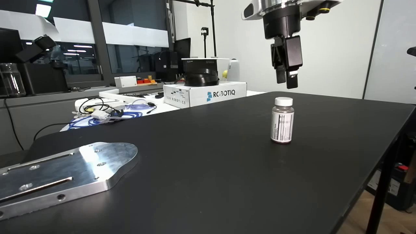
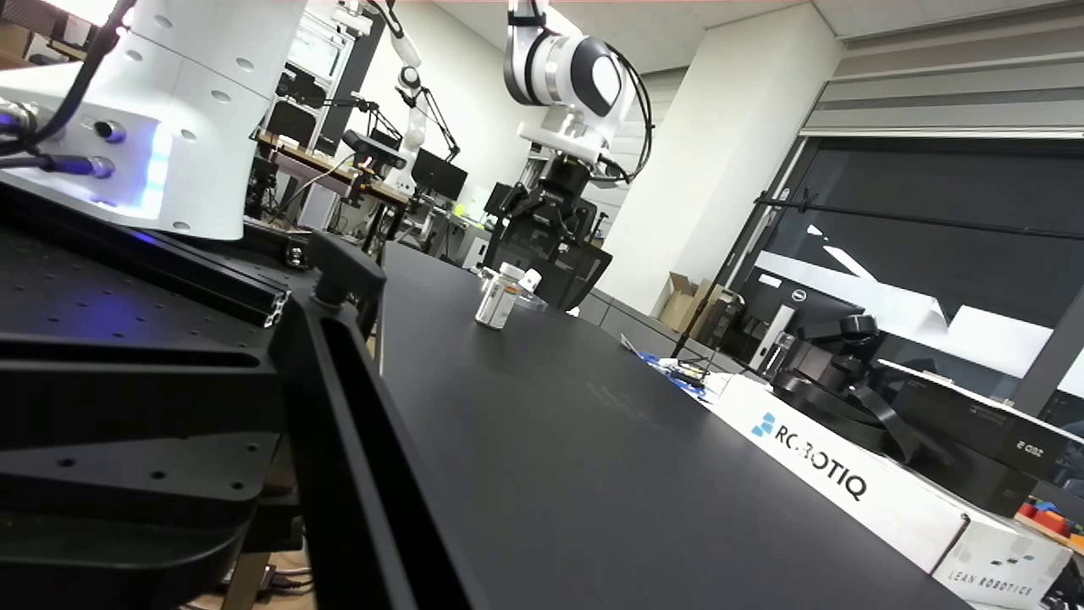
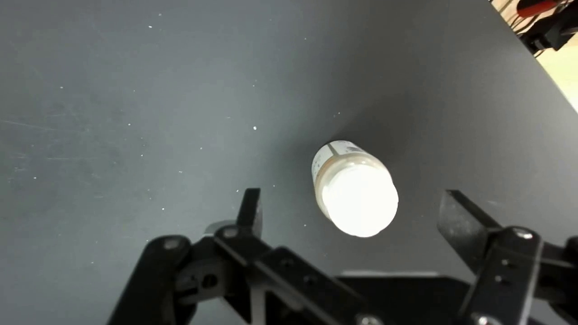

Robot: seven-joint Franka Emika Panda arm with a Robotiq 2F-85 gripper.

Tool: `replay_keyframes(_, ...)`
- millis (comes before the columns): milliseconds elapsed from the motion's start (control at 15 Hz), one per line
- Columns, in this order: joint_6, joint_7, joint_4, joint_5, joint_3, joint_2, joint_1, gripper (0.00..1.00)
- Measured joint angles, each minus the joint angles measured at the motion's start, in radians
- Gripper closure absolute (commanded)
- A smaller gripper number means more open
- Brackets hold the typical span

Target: Move the white bottle in the left corner of the table

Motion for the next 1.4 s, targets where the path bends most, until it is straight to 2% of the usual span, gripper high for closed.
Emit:
replay_keyframes(667, 0.117, -0.033, -0.023, 0.001, 0.009, 0.064, 0.0, 0.0)
replay_keyframes(733, 0.12, -0.035, -0.023, 0.001, 0.009, 0.07, 0.0, 0.25)
replay_keyframes(800, 0.124, -0.037, -0.023, 0.001, 0.01, 0.075, 0.0, 0.26)
replay_keyframes(1200, 0.141, -0.038, -0.023, 0.001, 0.01, 0.102, 0.0, 0.69)
replay_keyframes(1400, 0.146, -0.045, -0.022, 0.005, 0.01, 0.105, -0.001, 0.71)
